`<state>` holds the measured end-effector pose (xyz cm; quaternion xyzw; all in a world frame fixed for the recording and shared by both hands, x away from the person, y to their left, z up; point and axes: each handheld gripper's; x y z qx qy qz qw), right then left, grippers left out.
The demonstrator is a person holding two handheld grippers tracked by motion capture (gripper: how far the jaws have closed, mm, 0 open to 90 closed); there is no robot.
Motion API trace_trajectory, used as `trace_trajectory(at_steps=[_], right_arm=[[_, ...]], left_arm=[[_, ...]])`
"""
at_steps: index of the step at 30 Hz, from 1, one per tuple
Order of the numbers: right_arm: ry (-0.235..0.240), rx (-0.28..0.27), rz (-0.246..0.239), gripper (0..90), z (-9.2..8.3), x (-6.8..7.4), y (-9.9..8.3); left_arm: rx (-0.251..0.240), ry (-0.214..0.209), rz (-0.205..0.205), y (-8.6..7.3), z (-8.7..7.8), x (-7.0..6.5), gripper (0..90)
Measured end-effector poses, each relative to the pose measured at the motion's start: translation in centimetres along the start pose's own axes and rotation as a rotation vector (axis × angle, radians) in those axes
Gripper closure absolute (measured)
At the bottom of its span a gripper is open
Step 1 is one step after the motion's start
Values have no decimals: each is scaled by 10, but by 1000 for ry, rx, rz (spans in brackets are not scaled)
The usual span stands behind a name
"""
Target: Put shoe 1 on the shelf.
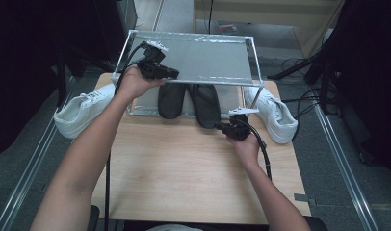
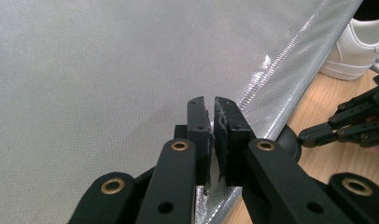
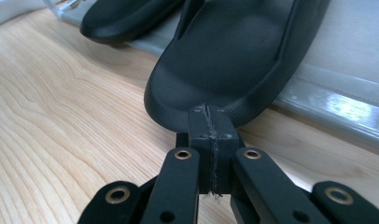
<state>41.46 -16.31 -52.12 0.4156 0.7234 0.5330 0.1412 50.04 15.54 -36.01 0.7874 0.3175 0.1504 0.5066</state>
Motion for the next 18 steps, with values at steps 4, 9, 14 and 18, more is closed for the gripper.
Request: trace_trajectory(at_steps=[4, 9, 14, 18], right_arm=[[14, 3, 30, 900, 8, 4, 1], [16, 9, 13, 900, 19, 10, 4], [21, 15, 10, 900, 32, 17, 9], [25, 19, 11, 900, 43, 22, 11]], left_arm=[[-1, 1, 2, 0, 0, 0, 856], [-4, 0, -4, -1, 0, 0, 856], [-5, -4, -7, -1, 0, 1, 855], [-4, -7, -11, -1, 0, 1, 855]])
Point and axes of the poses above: each handheld gripper's, and its own axes: z roughly forward along the jaws, y roughly out of its top, x roughly to its left, and after that the axes turned 14 degrees about -x, right-handed
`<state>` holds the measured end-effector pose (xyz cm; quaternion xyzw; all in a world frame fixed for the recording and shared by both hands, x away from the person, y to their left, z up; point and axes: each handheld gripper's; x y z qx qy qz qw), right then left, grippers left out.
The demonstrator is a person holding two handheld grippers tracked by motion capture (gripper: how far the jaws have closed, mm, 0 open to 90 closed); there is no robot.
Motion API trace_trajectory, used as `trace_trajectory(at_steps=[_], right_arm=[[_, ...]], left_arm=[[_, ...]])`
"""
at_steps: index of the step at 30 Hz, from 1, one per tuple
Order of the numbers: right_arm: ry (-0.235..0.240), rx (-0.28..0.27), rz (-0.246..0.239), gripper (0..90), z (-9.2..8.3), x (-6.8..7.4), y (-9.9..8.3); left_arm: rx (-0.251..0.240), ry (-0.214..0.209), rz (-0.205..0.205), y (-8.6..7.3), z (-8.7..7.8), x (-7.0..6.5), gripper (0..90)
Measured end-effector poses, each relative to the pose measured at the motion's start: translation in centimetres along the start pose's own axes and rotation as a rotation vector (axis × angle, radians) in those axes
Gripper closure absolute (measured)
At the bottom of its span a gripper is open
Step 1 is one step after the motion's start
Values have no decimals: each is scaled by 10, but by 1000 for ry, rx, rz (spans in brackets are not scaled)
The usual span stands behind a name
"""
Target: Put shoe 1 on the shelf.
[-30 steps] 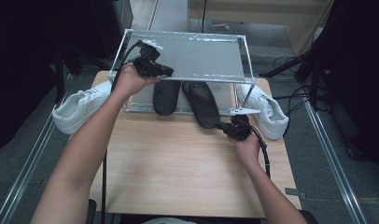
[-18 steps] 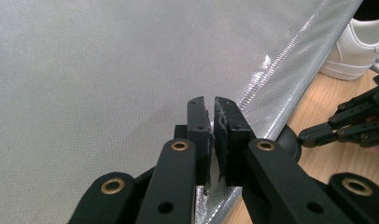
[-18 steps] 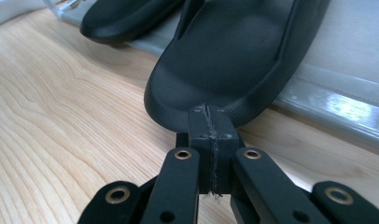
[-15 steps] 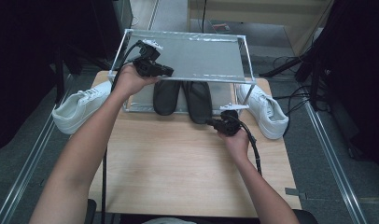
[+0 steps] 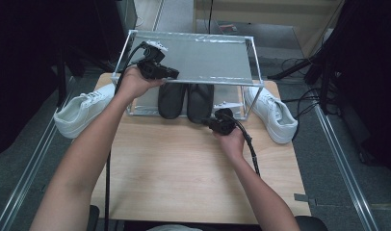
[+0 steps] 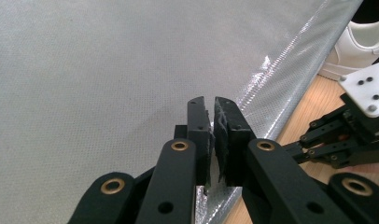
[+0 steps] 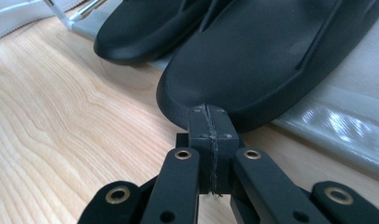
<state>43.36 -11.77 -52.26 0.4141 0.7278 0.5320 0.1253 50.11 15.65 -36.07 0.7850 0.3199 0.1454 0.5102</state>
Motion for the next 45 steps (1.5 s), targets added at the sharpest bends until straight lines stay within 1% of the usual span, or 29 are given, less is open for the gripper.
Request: trace_trajectory(at_steps=[3, 6, 8, 10, 13, 14, 16, 17, 18, 20, 22, 24, 26, 27, 29, 31, 32, 33, 35, 37, 40, 41, 44, 45], right_arm=[[4, -1, 15, 900, 6, 2, 2], [5, 3, 15, 900, 12, 4, 4], [4, 6, 16, 900, 15, 6, 4], [3, 7, 8, 900, 18, 7, 5], [4, -4, -2, 900, 20, 7, 4], [1, 1, 5, 900, 20, 7, 4], [3, 16, -5, 900, 18, 8, 4], [10, 23, -11, 900, 15, 10, 4], [16, 24, -28, 894, 12, 11, 5], [24, 18, -63, 874, 2, 14, 6], [37, 5, -70, 851, -7, 15, 7], [51, 0, -71, 816, -18, 16, 8], [60, -5, -81, 782, -29, 14, 7], [64, -7, -75, 762, -33, 13, 7], [88, -17, -54, 721, -43, 10, 6], [98, -25, -47, 681, -51, 9, 5], [103, -32, -40, 654, -55, 8, 4], [110, -45, -34, 621, -59, 7, 4], [123, -54, -23, 545, -65, 6, 4], [123, -59, -17, 491, -70, 5, 3], [119, -63, -37, 471, -76, 3, -1], [126, -61, -38, 464, -77, 2, -3], [130, -40, -25, 459, -80, 0, -6], [133, -34, -22, 456, -81, 0, -7]], left_arm=[[3, 0, -4, 0, 0, 0, 855], [6, -3, 3, 1, 0, 0, 856], [7, 2, 6, 1, 0, 0, 856], [4, 4, 9, 1, 0, -1, 855], [8, 4, 4, 1, 0, -1, 856], [9, 5, 6, 1, 0, -1, 855], [12, 6, 17, 2, 0, -2, 853], [11, 4, 14, 3, 0, -1, 850], [10, 2, 4, 3, 0, 0, 845], [18, 9, 12, 5, -1, 1, 804], [21, 27, 20, 8, -2, -1, 756], [3, 22, 12, 11, -5, -4, 720], [-9, 10, -7, 15, -9, -8, 689], [-15, 2, -8, 16, -12, -12, 670], [-23, -22, 0, 18, -16, -20, 632], [-14, -43, 5, 20, -20, -28, 586], [-17, -55, 2, 19, -22, -32, 566], [-10, -65, 3, 19, -23, -34, 543], [-8, -77, 1, 16, -25, -39, 503], [9, -87, 3, 11, -25, -43, 464], [8, -109, -9, 4, -27, -46, 434], [3, -113, -13, 2, -27, -48, 422], [4, -109, -1, -7, -29, -52, 397], [2, -115, -2, -10, -30, -53, 392]])
Point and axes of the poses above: each handheld gripper's, and its own axes: z roughly forward along the jaws, y roughly out of its top, x roughly to its left, and after that the axes turned 14 degrees about -x, right-handed
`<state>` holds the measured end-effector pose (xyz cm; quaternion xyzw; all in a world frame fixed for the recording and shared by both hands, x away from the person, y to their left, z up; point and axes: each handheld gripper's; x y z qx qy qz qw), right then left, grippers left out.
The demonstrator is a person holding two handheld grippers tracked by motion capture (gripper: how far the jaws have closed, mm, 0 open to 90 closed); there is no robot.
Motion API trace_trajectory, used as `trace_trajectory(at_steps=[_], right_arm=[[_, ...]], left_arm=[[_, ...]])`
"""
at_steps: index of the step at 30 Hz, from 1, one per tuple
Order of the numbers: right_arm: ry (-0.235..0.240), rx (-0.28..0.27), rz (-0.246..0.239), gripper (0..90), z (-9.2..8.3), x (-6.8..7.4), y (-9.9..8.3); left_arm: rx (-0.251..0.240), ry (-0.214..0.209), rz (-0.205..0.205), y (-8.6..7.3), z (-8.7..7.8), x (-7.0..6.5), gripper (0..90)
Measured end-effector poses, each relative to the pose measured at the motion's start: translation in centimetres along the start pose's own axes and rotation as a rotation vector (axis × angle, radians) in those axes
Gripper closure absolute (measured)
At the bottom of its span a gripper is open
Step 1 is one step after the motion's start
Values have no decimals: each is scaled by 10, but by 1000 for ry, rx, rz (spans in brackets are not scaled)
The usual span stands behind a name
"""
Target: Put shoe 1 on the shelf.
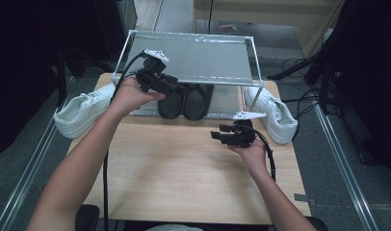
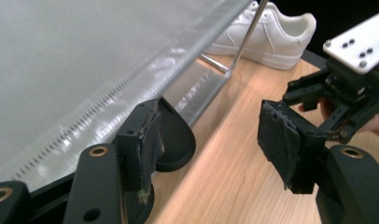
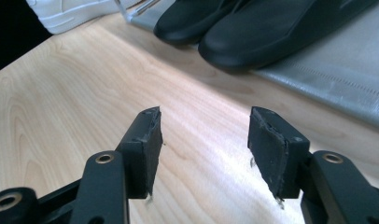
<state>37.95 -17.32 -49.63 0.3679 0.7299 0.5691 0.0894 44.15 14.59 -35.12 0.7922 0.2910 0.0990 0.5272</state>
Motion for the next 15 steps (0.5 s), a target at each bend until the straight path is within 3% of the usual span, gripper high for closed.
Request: trace_trajectory(at_steps=[4, 7, 15], right_arm=[[13, 11, 11, 447, -5, 3, 0], [24, -13, -16, 447, -11, 7, -1], [41, -30, -34, 424, -27, 15, -5]], left_arm=[[14, -5, -5, -12, 0, -3, 376], [10, -18, -14, -20, 2, -8, 371], [42, -30, -25, -45, 7, -17, 369]])
Point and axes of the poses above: each handheld gripper's, and its own axes: z roughly forward along the jaws, y roughly out of its top, x roughly to its left, and after that the axes turned 14 degrees about -x, right-handed
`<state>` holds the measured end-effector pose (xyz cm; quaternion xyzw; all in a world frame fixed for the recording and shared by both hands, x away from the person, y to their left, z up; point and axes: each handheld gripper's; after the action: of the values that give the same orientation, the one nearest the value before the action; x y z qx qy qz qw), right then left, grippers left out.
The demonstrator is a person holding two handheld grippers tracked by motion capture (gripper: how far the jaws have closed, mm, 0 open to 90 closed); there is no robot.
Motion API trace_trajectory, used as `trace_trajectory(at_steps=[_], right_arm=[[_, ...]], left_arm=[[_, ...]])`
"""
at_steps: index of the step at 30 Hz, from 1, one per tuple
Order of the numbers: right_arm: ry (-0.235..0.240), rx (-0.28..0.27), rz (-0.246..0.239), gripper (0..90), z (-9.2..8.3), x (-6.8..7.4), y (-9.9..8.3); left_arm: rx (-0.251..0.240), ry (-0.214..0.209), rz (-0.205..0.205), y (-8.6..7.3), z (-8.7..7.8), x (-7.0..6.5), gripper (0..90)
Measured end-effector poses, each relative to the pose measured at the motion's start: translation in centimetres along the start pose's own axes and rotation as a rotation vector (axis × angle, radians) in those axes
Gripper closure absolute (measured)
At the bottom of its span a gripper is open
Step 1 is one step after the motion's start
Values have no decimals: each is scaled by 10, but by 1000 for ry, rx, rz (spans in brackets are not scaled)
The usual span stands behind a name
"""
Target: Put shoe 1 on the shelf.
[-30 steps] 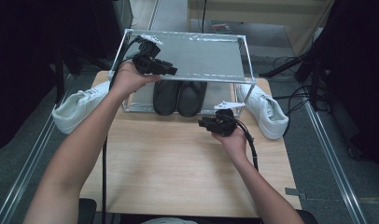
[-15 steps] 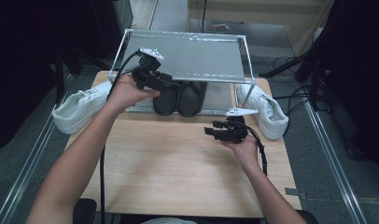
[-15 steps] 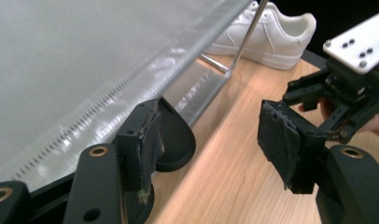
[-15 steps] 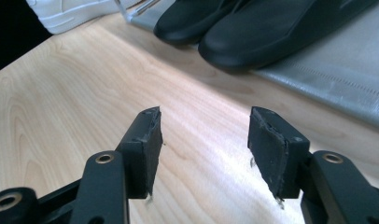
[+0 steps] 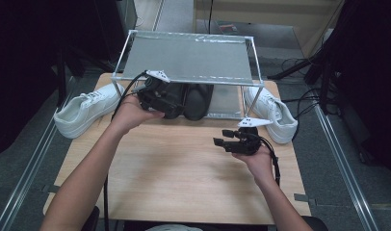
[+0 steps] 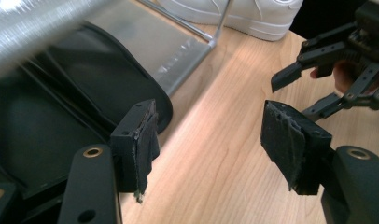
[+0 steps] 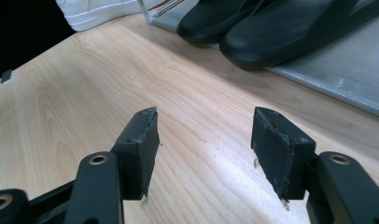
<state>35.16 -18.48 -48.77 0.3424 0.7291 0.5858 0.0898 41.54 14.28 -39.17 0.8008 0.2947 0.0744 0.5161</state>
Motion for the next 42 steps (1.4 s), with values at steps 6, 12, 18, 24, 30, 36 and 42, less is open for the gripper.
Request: trace_trajectory(at_steps=[6, 12, 18, 24, 30, 36, 42], right_arm=[[3, -3, 8, 412, -11, 2, -2], [4, 10, 0, 406, -20, 5, -4], [12, 18, -8, 404, -24, 6, -6], [8, 16, -14, 404, -25, 4, -7], [11, 36, -15, 405, -17, 1, -7], [18, 38, -16, 409, -12, 2, -5], [23, 47, -11, 410, -7, 1, -5]], left_arm=[[5, 9, -32, -22, 4, -2, 374], [-31, -4, -52, -46, 0, -7, 377], [-11, 5, -81, -72, -6, -9, 376], [16, 20, -74, -86, -11, -11, 368], [-8, 29, -85, -92, -23, -8, 368], [-38, 59, -92, -96, -41, -3, 368], [-46, 91, -119, -101, -57, 7, 369]])
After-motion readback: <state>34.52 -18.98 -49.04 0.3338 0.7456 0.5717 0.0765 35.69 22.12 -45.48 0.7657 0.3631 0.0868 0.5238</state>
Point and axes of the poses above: each handheld gripper's, and its own axes: z roughly forward along the jaws, y roughly out of its top, x roughly to its left, and after that the axes turned 14 degrees about -x, right-handed
